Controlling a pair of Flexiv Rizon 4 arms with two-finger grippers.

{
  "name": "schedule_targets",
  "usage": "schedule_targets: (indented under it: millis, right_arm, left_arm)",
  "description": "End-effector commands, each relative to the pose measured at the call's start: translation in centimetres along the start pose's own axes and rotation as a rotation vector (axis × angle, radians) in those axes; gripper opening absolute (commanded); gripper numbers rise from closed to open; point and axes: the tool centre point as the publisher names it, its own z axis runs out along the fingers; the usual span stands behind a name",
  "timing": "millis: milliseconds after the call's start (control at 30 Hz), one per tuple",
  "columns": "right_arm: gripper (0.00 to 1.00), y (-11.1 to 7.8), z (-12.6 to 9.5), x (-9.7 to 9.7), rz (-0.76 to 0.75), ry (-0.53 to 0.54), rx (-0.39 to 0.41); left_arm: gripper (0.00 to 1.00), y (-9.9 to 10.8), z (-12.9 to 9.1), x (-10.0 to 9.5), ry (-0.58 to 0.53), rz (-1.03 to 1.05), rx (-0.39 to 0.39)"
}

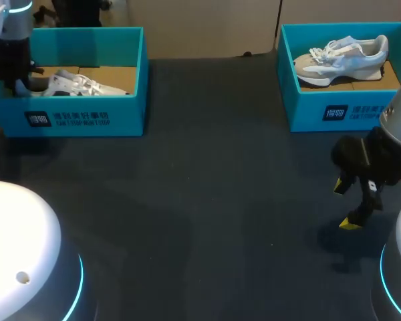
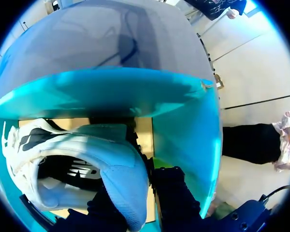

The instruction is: Take the shoe out of the shoebox, open the shoe tongue, remove and reinsert the insole, then place the shoe into the shoebox

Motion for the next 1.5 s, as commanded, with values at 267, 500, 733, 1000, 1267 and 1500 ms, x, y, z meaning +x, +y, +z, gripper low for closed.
schedule_targets:
  millis: [267, 500, 733, 1000, 1267, 1500]
  right_arm:
    - [1.00, 0.0, 0.1, 0.0, -0.001, 0.000, 0.001]
    - [1.00, 0.0, 0.1, 0.0, -0.001, 0.000, 0.001]
    - [1.00, 0.0, 0.1, 0.0, -0.001, 0.000, 0.001]
    - [1.00, 0.0, 0.1, 0.0, -0.001, 0.000, 0.001]
    - [1.00, 0.0, 0.1, 0.0, -0.001, 0.000, 0.001]
    - [1.00, 0.0, 0.1, 0.0, -0.001, 0.000, 0.001]
  left_arm:
    - [0.00, 0.7, 0.7, -0.2, -0.013, 0.003, 0.007]
    - [0.00, 0.8, 0.9, -0.3, -0.015, -0.004, 0.011]
    - [0.00, 0.8, 0.9, -0.4, -0.027, 0.002, 0.010]
    - [0.24, 0.4, 0.9, -0.3, -0.044, 0.020, 0.008]
    - [0.65, 0.0, 0.3, 0.0, -0.065, 0.022, -0.006]
    - [0.91, 0.0, -0.9, -0.1, -0.093, 0.023, -0.011]
